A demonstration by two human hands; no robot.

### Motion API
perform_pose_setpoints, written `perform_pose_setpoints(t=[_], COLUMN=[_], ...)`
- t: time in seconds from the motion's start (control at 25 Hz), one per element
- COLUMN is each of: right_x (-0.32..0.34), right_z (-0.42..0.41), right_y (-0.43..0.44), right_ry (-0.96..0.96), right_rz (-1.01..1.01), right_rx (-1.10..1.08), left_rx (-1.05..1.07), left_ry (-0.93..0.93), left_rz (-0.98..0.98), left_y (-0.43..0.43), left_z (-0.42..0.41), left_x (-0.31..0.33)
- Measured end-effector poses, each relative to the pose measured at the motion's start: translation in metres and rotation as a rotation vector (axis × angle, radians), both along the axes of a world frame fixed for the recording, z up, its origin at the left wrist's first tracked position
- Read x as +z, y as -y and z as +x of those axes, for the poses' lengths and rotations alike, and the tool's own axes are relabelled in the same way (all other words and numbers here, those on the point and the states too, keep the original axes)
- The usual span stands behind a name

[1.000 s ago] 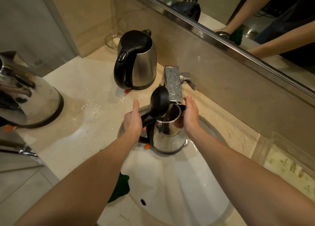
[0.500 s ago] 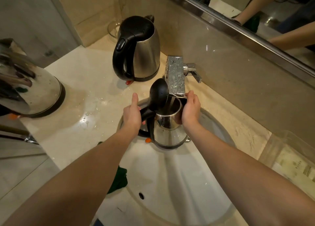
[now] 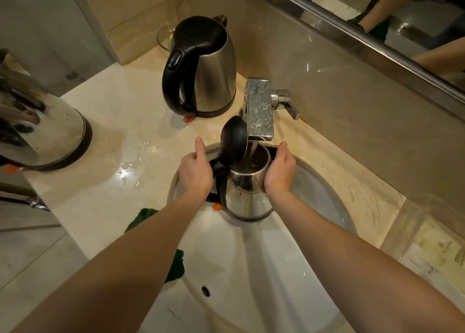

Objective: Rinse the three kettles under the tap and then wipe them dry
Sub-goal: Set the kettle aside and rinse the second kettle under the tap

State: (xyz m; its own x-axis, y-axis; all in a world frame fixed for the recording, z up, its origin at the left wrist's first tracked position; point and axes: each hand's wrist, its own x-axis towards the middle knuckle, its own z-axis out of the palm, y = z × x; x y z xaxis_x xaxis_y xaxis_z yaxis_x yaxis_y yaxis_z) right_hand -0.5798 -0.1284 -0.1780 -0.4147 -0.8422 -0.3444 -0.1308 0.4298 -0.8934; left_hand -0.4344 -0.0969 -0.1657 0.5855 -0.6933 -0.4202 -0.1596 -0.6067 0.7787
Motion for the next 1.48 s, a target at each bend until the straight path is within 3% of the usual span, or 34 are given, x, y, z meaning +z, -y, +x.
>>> perform_pose_setpoints(t=[0.28, 1.48], right_x=[0.004, 0.013], right_z=[0.001, 0.002], right_y=[0.002, -0.001], right_ry=[-0.009, -0.024], right_rz=[-0.004, -0.015], right_rx=[-0.020, -0.046], left_rx=[0.071, 0.034], left_ry=[0.099, 0.080], left_rz=[-0.043, -0.048], left_y=[0.002, 0.005], left_z=[-0.006, -0.005], left_x=[0.003, 0.005])
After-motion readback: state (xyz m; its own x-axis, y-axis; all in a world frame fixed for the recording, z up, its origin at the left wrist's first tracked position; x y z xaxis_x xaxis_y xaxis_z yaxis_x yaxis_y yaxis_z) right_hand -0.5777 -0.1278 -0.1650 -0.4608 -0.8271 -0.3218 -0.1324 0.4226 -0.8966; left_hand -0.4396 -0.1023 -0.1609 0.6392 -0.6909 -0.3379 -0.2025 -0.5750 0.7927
